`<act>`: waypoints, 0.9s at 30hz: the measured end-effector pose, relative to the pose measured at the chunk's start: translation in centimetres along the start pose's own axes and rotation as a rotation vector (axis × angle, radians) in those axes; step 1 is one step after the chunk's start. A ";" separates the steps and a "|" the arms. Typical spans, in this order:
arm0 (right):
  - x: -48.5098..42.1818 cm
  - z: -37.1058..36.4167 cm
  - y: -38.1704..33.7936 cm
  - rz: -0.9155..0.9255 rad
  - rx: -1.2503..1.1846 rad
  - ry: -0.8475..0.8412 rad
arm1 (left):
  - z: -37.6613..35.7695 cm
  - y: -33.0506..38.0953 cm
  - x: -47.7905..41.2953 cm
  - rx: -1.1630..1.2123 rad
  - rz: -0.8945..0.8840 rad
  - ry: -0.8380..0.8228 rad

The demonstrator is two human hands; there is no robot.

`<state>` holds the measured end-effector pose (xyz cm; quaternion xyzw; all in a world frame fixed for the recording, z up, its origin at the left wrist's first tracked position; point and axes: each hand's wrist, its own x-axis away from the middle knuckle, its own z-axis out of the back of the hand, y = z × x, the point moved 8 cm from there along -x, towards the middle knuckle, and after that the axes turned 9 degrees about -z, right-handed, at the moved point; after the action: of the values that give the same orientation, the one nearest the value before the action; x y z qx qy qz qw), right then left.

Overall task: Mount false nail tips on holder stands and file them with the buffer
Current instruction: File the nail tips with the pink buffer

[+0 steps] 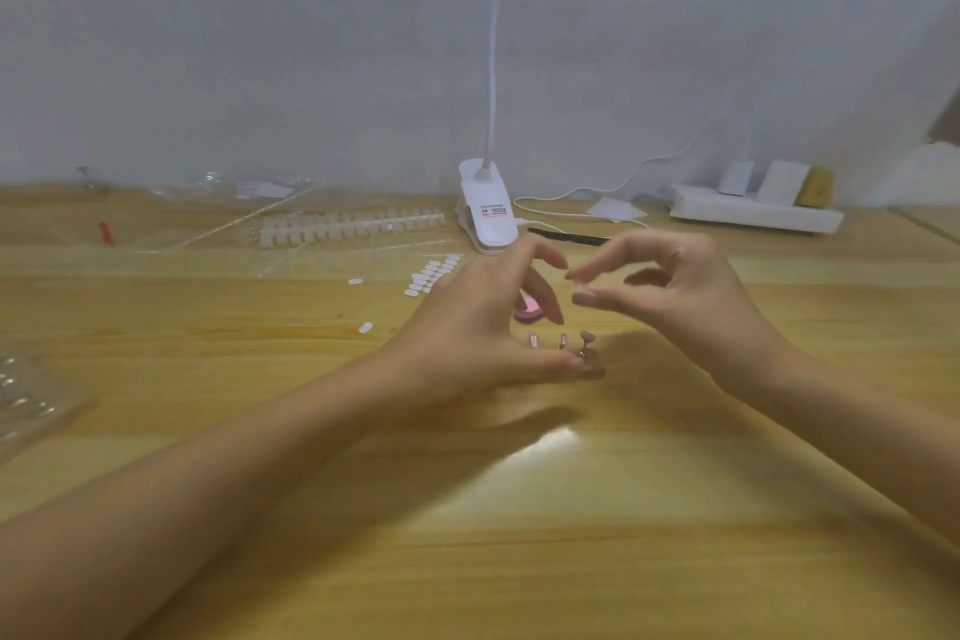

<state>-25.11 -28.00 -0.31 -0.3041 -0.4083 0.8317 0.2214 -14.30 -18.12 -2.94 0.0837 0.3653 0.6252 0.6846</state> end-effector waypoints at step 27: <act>2.6 -2.1 1.3 -0.003 0.017 -0.006 | -0.4 -0.8 0.8 -0.053 0.105 0.185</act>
<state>-25.68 -25.97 -3.24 -0.2992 -0.4024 0.8357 0.2241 -13.96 -17.67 -3.97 0.0265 0.4054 0.6747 0.6162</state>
